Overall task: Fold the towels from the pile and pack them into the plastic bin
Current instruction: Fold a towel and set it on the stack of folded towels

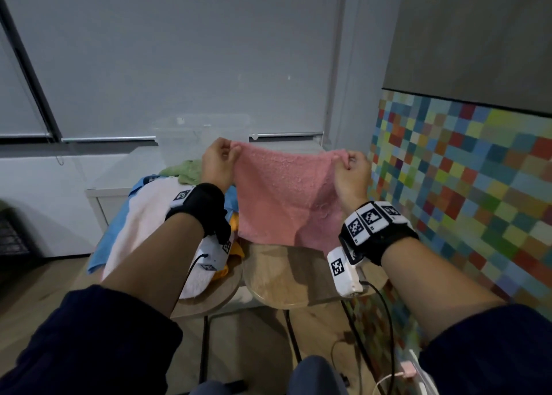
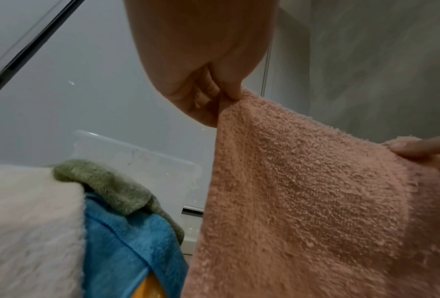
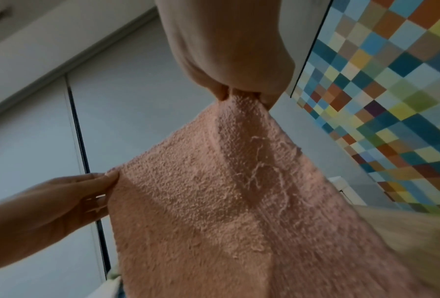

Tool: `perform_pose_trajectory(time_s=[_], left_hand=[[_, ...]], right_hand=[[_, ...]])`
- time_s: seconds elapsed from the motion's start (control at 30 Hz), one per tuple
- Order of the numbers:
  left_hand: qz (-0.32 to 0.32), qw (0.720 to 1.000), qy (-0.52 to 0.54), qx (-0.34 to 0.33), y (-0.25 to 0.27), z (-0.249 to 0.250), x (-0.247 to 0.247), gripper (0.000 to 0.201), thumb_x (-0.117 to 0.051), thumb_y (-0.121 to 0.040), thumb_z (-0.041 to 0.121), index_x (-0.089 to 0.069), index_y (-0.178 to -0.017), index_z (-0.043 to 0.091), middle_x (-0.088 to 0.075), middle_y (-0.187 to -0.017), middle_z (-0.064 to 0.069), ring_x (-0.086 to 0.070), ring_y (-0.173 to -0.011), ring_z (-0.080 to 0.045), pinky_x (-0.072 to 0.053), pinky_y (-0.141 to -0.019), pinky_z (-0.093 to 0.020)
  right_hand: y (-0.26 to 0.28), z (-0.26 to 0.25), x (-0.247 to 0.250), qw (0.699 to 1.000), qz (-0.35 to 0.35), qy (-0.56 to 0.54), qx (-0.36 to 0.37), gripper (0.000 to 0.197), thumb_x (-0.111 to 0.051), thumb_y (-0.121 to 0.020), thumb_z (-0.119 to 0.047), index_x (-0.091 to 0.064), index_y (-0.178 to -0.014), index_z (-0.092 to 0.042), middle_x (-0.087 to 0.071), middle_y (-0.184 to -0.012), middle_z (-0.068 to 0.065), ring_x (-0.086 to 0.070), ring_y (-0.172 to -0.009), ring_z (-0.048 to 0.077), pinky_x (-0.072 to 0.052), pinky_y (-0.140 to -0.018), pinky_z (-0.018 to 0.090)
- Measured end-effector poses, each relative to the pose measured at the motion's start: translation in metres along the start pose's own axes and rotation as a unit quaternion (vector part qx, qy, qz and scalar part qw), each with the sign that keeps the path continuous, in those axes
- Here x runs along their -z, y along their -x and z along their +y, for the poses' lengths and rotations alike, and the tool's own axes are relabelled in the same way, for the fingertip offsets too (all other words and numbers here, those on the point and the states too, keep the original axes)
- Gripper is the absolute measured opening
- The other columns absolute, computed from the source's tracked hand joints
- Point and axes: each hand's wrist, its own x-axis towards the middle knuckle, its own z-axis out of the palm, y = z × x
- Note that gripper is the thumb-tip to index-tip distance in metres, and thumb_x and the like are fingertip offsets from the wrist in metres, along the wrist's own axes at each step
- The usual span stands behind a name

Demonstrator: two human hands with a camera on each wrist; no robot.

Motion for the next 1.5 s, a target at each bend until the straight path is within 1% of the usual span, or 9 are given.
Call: perform_pose_trajectory(time_s=[0.27,0.43,0.63,0.77,1.0,1.17,1.3,1.4,1.5], left_hand=[[0.001,0.997,0.049,0.052,-0.003,-0.021,-0.018,0.012,-0.055,-0.093,0.018,-0.057,-0.096,0.007,-0.059,-0.102,-0.018,-0.057,-0.090,-0.027,-0.051,-0.081,-0.044],[0.017,0.997,0.068,0.038,-0.015,-0.014,-0.026,0.013,-0.053,-0.094,0.012,-0.062,-0.097,0.004,-0.062,-0.094,-0.011,-0.056,-0.086,-0.018,-0.048,-0.073,-0.025],[0.041,0.992,0.120,-0.008,-0.033,0.010,-0.028,0.013,-0.054,-0.091,0.002,-0.062,-0.099,-0.004,-0.060,-0.086,-0.006,-0.056,-0.073,-0.009,-0.048,-0.064,-0.008],[-0.037,0.994,0.101,0.032,0.005,-0.005,-0.038,0.027,-0.051,-0.088,-0.001,-0.052,-0.065,0.013,-0.048,-0.062,0.000,-0.043,-0.052,0.004,-0.039,-0.056,-0.015],[-0.357,0.908,-0.124,0.181,0.105,-0.094,-0.042,0.026,-0.069,-0.075,0.015,-0.048,-0.058,0.016,-0.050,-0.045,0.008,-0.045,-0.041,-0.003,-0.036,-0.047,-0.020],[-0.408,0.866,-0.153,0.244,0.110,-0.075,-0.049,0.018,-0.053,-0.091,0.012,-0.055,-0.072,0.012,-0.057,-0.051,0.000,-0.049,-0.055,-0.015,-0.036,-0.051,-0.020],[-0.389,0.875,-0.181,0.225,0.090,-0.063,-0.058,0.027,-0.054,-0.090,0.017,-0.053,-0.064,0.014,-0.053,-0.033,0.011,-0.048,-0.033,0.000,-0.036,-0.041,-0.017],[-0.375,0.874,-0.209,0.229,0.087,-0.058,-0.062,0.013,-0.056,-0.082,0.009,-0.066,-0.080,0.002,-0.068,-0.058,0.007,-0.056,-0.048,0.003,-0.045,-0.058,-0.021],[-0.397,0.854,-0.306,0.143,0.088,-0.074,-0.073,0.034,-0.033,-0.089,-0.007,-0.057,-0.113,-0.007,-0.059,-0.117,-0.021,-0.057,-0.105,-0.029,-0.044,-0.093,-0.038]], right_hand=[[-0.019,0.020,0.003,0.997,-0.017,0.067,-0.018,0.029,-0.057,-0.092,-0.013,-0.041,-0.068,-0.019,-0.049,-0.069,-0.005,-0.048,-0.070,0.012,-0.035,-0.055,0.015],[-0.040,0.017,-0.017,0.996,-0.044,0.080,-0.008,0.007,-0.043,-0.096,-0.008,-0.044,-0.089,-0.010,-0.050,-0.079,0.000,-0.051,-0.082,0.020,-0.042,-0.073,0.030],[-0.061,-0.018,-0.007,0.999,0.050,-0.008,-0.010,0.010,-0.039,-0.095,-0.004,-0.043,-0.088,-0.010,-0.044,-0.078,-0.004,-0.043,-0.071,0.008,-0.037,-0.056,0.006],[-0.028,0.002,0.018,0.994,0.058,0.034,-0.089,0.025,-0.040,-0.088,-0.001,-0.043,-0.068,-0.015,-0.048,-0.075,0.002,-0.045,-0.069,0.015,-0.035,-0.061,0.021],[0.050,0.104,0.063,0.898,-0.206,0.311,-0.235,0.037,-0.053,-0.090,-0.032,-0.059,-0.115,-0.005,-0.060,-0.119,0.011,-0.055,-0.108,0.028,-0.041,-0.086,0.032],[0.059,0.099,0.075,0.873,-0.232,0.366,-0.226,0.043,-0.057,-0.089,-0.034,-0.060,-0.115,0.001,-0.060,-0.121,0.020,-0.056,-0.109,0.034,-0.042,-0.088,0.033],[0.052,0.088,0.070,0.830,-0.273,0.427,-0.231,0.027,-0.057,-0.089,-0.023,-0.061,-0.105,-0.002,-0.061,-0.113,0.018,-0.058,-0.099,0.029,-0.039,-0.075,0.027],[0.050,0.083,0.063,0.782,-0.322,0.472,-0.250,0.016,-0.053,-0.085,-0.011,-0.049,-0.069,-0.007,-0.056,-0.092,0.011,-0.055,-0.090,0.023,-0.041,-0.070,0.026],[0.045,0.085,0.056,0.785,-0.342,0.452,-0.248,0.012,-0.054,-0.087,-0.013,-0.055,-0.080,-0.003,-0.053,-0.088,0.007,-0.055,-0.089,0.020,-0.041,-0.059,0.022]])
